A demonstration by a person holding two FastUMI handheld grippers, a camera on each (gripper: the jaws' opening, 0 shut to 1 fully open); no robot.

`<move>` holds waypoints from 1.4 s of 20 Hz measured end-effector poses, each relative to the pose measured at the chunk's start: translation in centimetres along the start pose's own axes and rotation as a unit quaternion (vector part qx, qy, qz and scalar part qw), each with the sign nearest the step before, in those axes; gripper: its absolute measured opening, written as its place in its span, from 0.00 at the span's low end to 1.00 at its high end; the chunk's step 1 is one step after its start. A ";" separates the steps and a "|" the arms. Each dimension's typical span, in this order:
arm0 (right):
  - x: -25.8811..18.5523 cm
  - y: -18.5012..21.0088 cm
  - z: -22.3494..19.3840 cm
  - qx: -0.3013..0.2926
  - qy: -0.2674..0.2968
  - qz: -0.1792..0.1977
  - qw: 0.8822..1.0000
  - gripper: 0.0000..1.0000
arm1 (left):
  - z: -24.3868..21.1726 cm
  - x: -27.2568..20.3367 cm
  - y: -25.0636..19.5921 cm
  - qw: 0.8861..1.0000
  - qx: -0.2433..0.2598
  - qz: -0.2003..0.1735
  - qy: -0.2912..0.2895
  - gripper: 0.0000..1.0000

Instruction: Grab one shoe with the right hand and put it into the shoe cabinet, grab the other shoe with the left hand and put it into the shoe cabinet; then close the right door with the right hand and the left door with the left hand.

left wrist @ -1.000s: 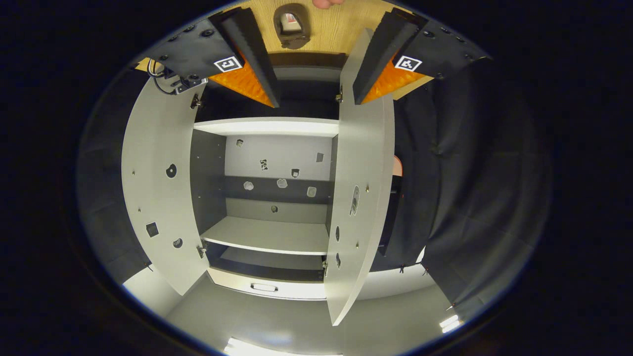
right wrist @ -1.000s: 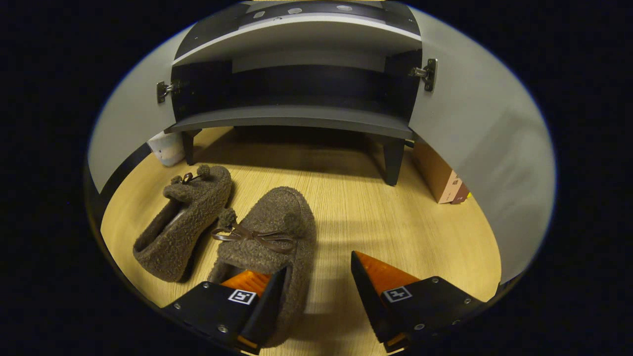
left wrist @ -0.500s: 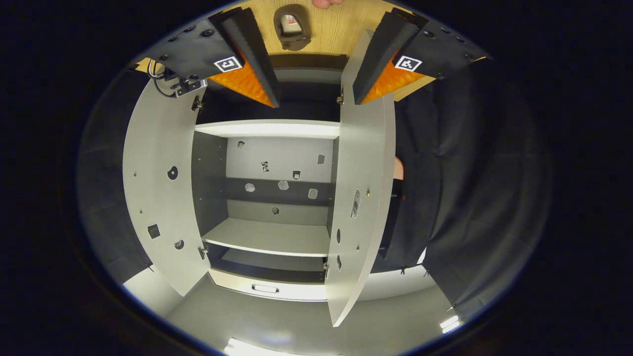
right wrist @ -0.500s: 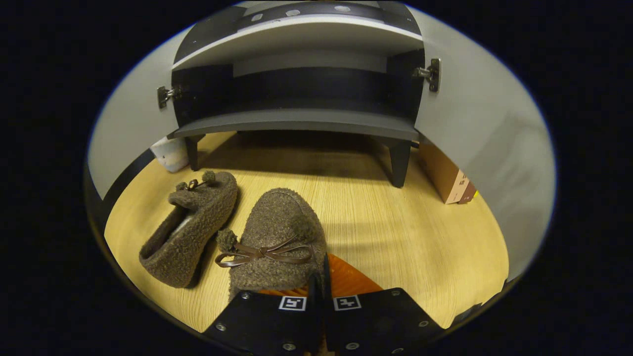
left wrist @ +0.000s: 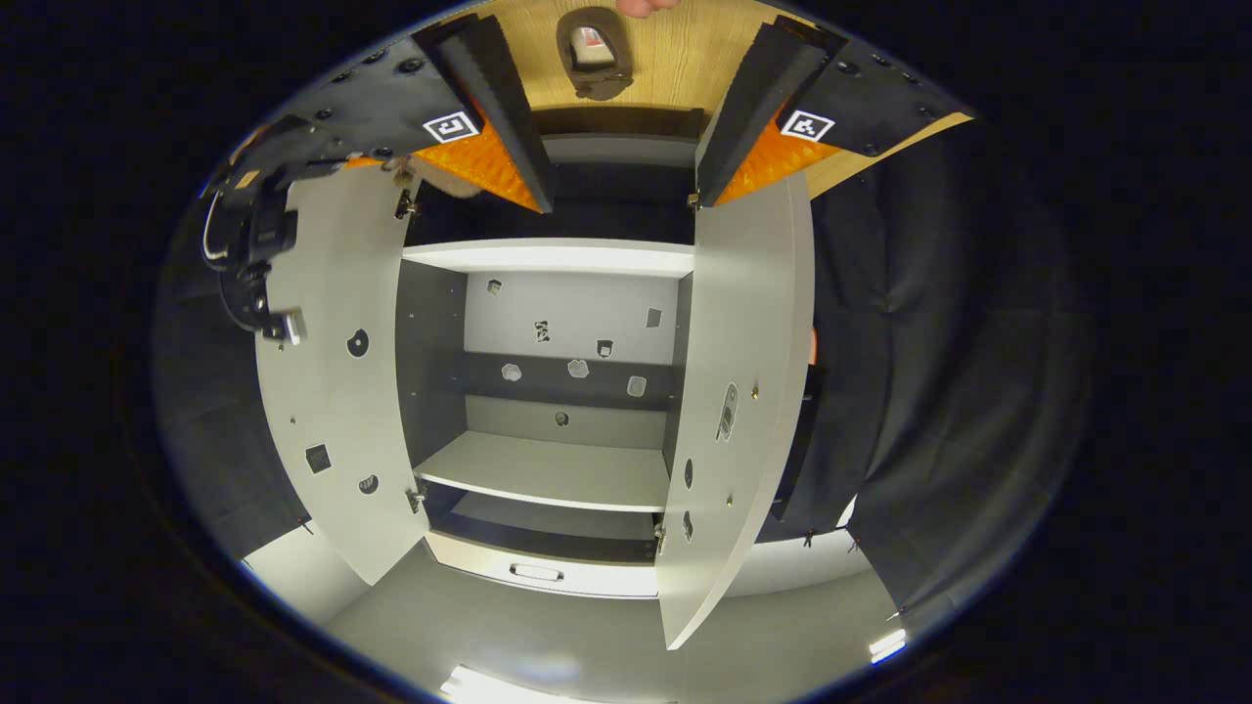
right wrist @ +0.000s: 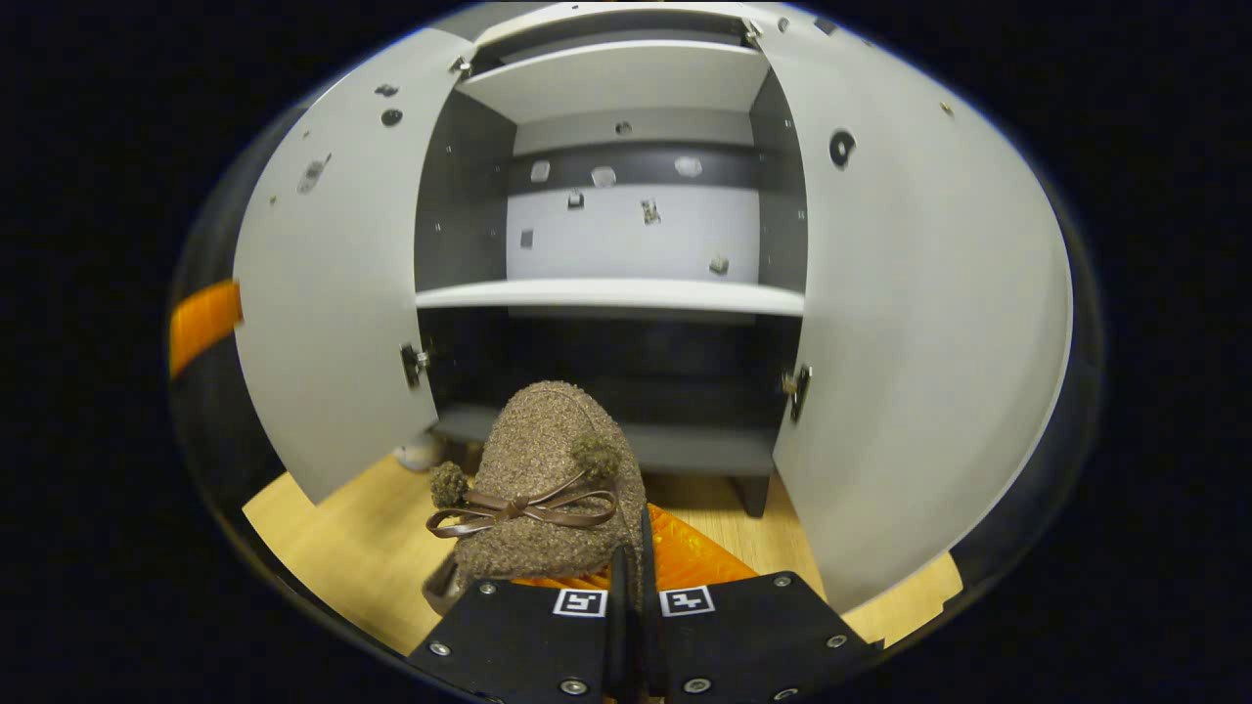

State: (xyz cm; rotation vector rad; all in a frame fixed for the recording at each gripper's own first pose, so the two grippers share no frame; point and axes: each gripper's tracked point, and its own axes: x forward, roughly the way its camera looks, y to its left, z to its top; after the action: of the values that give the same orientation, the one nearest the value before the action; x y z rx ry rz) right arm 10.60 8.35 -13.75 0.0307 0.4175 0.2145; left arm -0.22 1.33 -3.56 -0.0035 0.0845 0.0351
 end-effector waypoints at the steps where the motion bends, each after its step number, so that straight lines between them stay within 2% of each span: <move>1: 0.6 0.1 3.0 0.005 -0.010 0.003 1.000 0.05 | -0.1 0.0 -0.1 1.000 0.001 -0.002 0.000 0.96; 3: 3.0 0.1 8.7 0.009 -0.033 0.011 0.999 0.05 | -0.2 -0.1 -0.4 1.000 0.002 -0.004 0.000 0.96; 6: 8.3 -1.9 15.4 -0.004 -0.048 -0.014 0.999 0.05 | -0.4 -0.5 -0.7 1.000 0.000 -0.006 -0.001 0.96; 8: 13.0 -3.0 18.4 -0.005 -0.034 -0.031 0.999 0.05 | -0.6 -0.9 -0.8 1.000 -0.001 -0.007 0.002 0.96; 9: 15.8 -3.6 19.1 -0.004 -0.019 -0.036 0.999 0.05 | -0.7 -1.0 -0.6 1.000 -0.003 -0.006 0.004 0.99; 14: 22.9 -6.1 19.0 0.021 0.061 -0.063 0.996 0.05 | -1.6 -1.1 0.9 1.000 -0.010 0.012 0.017 0.96; 18: 24.8 -6.4 17.2 0.035 0.110 -0.063 0.991 0.19 | -2.5 -0.9 3.1 0.999 -0.011 0.034 0.031 0.96; 20: 24.7 -6.9 17.1 0.030 0.113 -0.066 0.991 0.34 | -2.6 -0.7 4.0 0.998 -0.016 0.044 0.032 0.96; 22: 24.0 -6.9 17.5 0.023 0.106 -0.061 0.992 0.53 | -2.8 -0.5 4.4 0.998 -0.023 0.048 0.035 0.93; 23: 23.3 -6.7 17.8 0.018 0.104 -0.054 0.993 0.66 | -2.9 -0.5 4.5 0.998 -0.026 0.049 0.035 0.93; 24: 23.0 -7.0 17.8 0.010 0.102 -0.052 0.993 0.71 | -3.0 -0.4 4.4 0.998 -0.028 0.049 0.036 0.96; 25: 22.5 -7.3 17.8 0.002 0.102 -0.053 0.993 0.79 | -3.1 -0.3 4.4 0.998 -0.030 0.048 0.038 0.93; 26: 22.1 -7.5 17.8 0.001 0.103 -0.051 0.993 0.82 | -3.2 -0.2 4.3 0.998 -0.030 0.045 0.039 0.96; 28: 22.1 -7.6 17.6 0.014 0.110 -0.042 0.993 0.88 | -3.4 0.0 4.0 0.998 -0.029 0.040 0.040 0.96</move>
State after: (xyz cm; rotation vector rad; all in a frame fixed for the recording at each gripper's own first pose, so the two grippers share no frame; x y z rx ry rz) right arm 39.01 5.87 -7.09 0.0179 0.6401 0.1290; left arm -0.68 5.28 -6.97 -0.0592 0.1638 0.1175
